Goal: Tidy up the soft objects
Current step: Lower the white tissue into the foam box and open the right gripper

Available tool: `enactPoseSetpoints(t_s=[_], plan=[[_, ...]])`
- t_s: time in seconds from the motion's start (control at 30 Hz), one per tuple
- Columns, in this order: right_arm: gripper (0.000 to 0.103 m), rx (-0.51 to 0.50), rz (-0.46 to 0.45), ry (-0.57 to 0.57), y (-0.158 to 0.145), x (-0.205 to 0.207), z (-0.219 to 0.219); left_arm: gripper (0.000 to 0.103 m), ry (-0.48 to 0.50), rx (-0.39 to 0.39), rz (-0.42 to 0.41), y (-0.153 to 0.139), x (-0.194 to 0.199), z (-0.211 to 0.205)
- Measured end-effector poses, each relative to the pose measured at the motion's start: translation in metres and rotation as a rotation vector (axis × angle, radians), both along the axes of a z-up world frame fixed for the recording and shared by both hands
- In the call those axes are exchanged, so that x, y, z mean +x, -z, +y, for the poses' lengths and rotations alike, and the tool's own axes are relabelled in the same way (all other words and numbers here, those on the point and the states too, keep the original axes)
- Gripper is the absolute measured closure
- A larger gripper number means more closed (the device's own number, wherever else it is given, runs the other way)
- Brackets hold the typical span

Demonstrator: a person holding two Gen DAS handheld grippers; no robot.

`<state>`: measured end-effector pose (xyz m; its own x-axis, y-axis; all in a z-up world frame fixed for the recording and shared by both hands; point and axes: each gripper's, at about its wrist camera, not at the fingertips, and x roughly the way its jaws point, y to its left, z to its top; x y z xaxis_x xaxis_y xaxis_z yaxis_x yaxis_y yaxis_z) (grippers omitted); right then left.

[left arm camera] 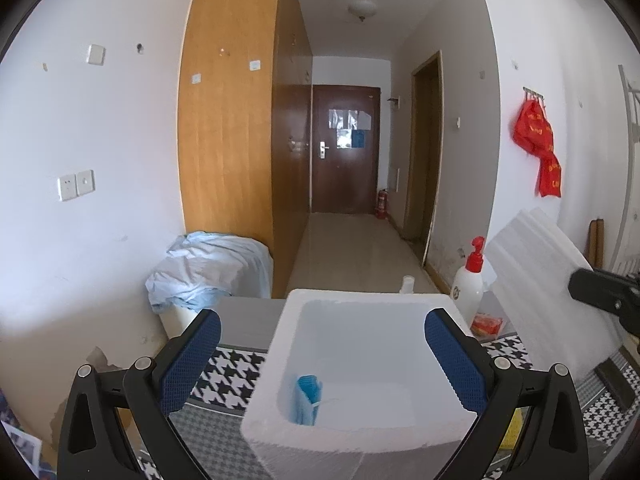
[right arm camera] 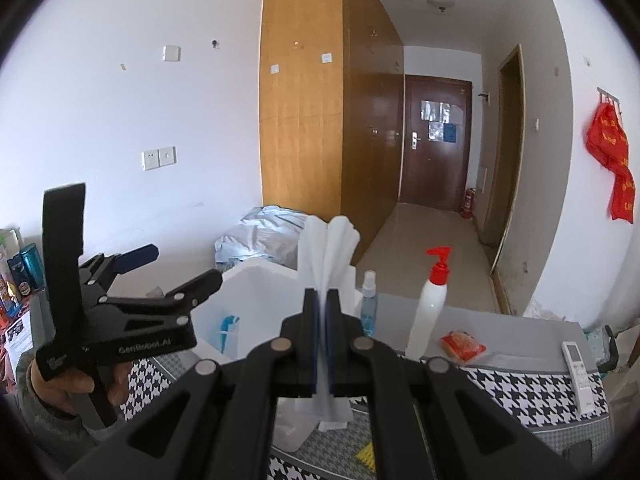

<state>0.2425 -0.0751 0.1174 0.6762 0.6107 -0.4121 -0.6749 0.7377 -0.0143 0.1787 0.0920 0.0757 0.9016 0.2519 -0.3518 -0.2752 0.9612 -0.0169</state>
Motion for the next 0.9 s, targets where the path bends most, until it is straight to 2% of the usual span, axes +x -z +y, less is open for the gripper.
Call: enactPoseSetpoints(t_s=[0.17, 0.6, 0.9], plan=[[0.098, -0.003, -0.002, -0.033, -0.003, 0.0, 0.014, 0.001, -0.027, -0.029, -0.01, 0.003, -0.009, 0.009], [0.097, 0.006, 0.005, -0.105, -0.01, 0.004, 0.042, 0.001, -0.096, -0.025, -0.01, 0.016, -0.027, 0.025], [0.097, -0.067, 0.078, -0.107, 0.014, 0.022, 0.069, 0.001, -0.124, -0.016, -0.022, 0.017, -0.038, 0.033]])
